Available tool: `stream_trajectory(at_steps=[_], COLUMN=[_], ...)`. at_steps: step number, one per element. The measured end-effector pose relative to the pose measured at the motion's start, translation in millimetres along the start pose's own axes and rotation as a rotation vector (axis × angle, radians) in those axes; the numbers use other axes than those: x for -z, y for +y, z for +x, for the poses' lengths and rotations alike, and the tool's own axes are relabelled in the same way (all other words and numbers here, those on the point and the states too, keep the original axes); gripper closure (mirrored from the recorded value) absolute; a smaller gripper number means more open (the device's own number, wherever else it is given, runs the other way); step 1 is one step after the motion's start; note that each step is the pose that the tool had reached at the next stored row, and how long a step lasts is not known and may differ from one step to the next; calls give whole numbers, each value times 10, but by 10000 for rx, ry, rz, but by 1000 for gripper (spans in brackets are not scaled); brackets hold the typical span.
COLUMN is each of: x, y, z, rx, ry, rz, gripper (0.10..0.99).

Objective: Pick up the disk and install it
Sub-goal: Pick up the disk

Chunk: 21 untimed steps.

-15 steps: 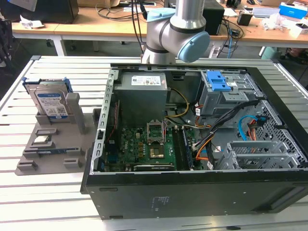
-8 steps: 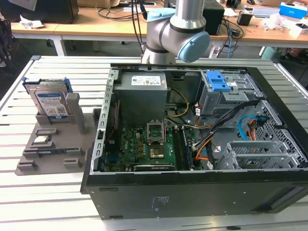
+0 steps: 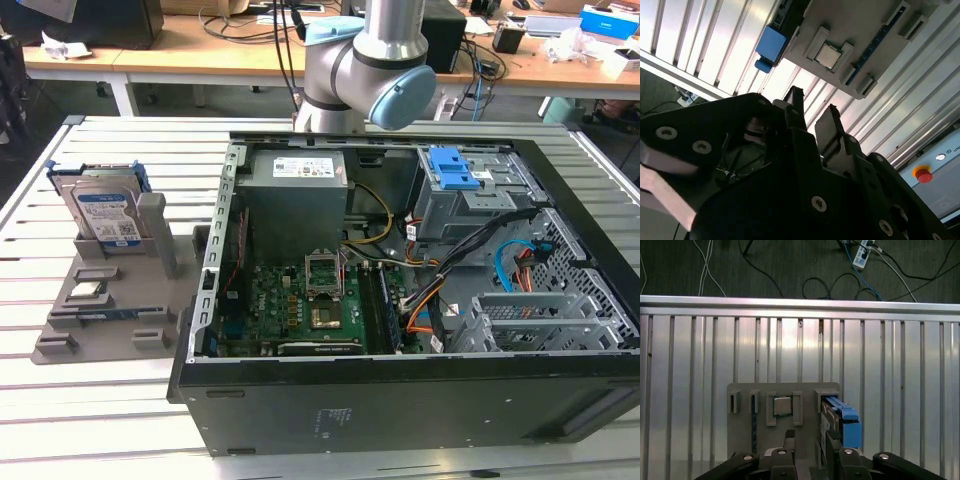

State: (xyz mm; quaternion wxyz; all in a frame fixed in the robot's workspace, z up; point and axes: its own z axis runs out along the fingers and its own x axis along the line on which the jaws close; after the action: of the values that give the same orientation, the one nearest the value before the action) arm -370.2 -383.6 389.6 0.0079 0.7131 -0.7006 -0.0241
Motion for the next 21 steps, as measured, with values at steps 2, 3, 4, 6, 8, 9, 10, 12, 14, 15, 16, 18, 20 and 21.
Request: stream_trajectory(at_steps=[2,3,4,6,8,9,10,12,14,15,16,18,20,21], x=[0,0,0,0,0,-1,-4,-65,-121,-139,-173,-217,-236,-242], y=[0,0,0,0,-11,-25,-43,-108,-122,-125,-129,-138,-146,-150], z=[0,0,0,0,-23,-41,-66,-173,-212,-221,-241,-271,-287,-292], rx=[1,2,2,3,1,3,4,2,7,13,24,37,41,43], ry=[0,0,0,0,0,1,0,25,39,41,42,43,43,43], rz=[0,0,0,0,0,-1,0,-1,-2,-2,0,-2,-1,-1], gripper=[612,549,490,424,424,424,424,424,424,424,424,424,424,424])
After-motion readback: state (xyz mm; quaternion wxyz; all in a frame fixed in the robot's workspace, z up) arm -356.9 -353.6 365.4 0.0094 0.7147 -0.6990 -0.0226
